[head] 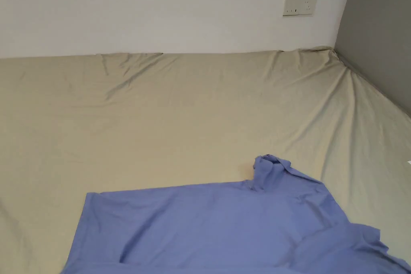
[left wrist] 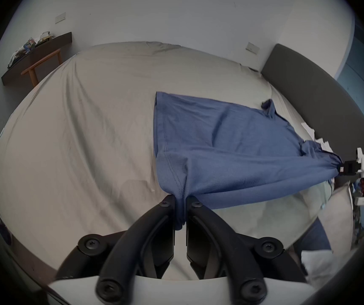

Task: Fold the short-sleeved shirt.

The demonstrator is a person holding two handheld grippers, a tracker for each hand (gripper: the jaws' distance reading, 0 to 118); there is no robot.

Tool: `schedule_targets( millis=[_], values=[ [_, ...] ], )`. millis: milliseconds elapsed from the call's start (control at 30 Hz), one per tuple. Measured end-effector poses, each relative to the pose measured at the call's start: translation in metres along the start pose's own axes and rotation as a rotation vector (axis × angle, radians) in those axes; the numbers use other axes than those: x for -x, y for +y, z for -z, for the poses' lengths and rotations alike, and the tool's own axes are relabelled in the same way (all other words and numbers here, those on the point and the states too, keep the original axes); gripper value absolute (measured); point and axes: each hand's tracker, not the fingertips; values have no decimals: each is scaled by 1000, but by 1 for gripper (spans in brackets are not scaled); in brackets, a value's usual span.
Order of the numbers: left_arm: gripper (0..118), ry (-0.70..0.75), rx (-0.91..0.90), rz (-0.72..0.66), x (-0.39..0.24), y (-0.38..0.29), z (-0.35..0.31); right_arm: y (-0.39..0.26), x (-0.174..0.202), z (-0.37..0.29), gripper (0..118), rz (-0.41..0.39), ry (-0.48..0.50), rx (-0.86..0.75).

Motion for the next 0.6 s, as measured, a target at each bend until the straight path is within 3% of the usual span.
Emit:
schedule_targets(
  millis=[100,200,367,400,433,467,533,567,600],
  values=[
    [7,12,72,19,-1,-29,1,-34,2,14,6,-20,-37,45],
    [7,21,118,-30,6,-54,17,-64,1,46,6,47,-47,104],
    [8,28,143,-73,19,-70,37,-87,5,74,6,28,-84,139],
    [10,30,144,-82,20,-70,39,-85,4,74,7,33,-82,135],
    [23,33,146,-86,20,-70,41,-83,2,75,10,39,-81,135],
    [62,41,149,-82,18,-71,44,-80,2,75,34,40,-72,147],
    [115,97,169,-49,17,-73,44,-74,7,65,96,26,-119,164],
    [118,136,150,-40,16,-73,38,-69,6,54,118,-1,-152,122],
    [114,154,121,-46,15,-71,29,-63,8,38,118,-17,-171,57]
  ],
)
